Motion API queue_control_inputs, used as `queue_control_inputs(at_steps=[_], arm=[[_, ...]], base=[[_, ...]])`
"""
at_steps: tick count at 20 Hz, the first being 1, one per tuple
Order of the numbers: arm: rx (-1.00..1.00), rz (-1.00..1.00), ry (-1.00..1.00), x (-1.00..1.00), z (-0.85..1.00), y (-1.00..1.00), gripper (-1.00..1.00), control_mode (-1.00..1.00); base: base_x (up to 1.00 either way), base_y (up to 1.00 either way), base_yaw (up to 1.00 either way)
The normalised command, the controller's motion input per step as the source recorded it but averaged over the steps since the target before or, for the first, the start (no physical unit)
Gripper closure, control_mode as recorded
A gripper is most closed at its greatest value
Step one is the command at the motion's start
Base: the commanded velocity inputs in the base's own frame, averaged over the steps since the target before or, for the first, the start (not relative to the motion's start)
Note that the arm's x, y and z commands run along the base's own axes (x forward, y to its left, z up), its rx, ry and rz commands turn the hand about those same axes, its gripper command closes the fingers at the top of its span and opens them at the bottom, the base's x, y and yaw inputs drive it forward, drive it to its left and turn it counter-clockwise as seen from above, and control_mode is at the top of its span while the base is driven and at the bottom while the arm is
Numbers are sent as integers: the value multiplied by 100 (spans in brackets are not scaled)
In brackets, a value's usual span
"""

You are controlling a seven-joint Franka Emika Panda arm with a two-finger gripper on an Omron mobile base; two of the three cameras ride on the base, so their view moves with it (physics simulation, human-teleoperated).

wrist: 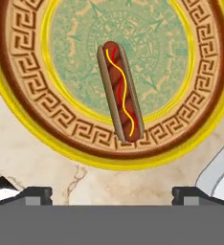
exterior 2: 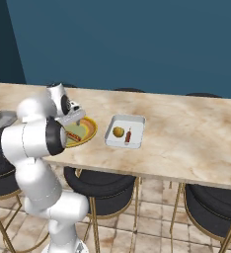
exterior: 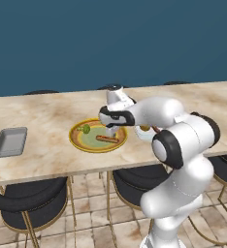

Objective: Place one cooked food and one vegetable from the large plate to each tupperware container.

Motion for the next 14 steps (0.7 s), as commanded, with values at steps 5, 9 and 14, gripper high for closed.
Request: queue_control_inputs(at_steps=[5, 9, 14], arm=[[-6, 20, 8, 46, -44, 46, -100, -100], [0, 7, 10, 38, -38, 10, -100, -100], [0, 0, 9, 52, -5, 3, -100, -100]], base=[[0, 0, 0], [0, 0, 0], [0, 0, 0]])
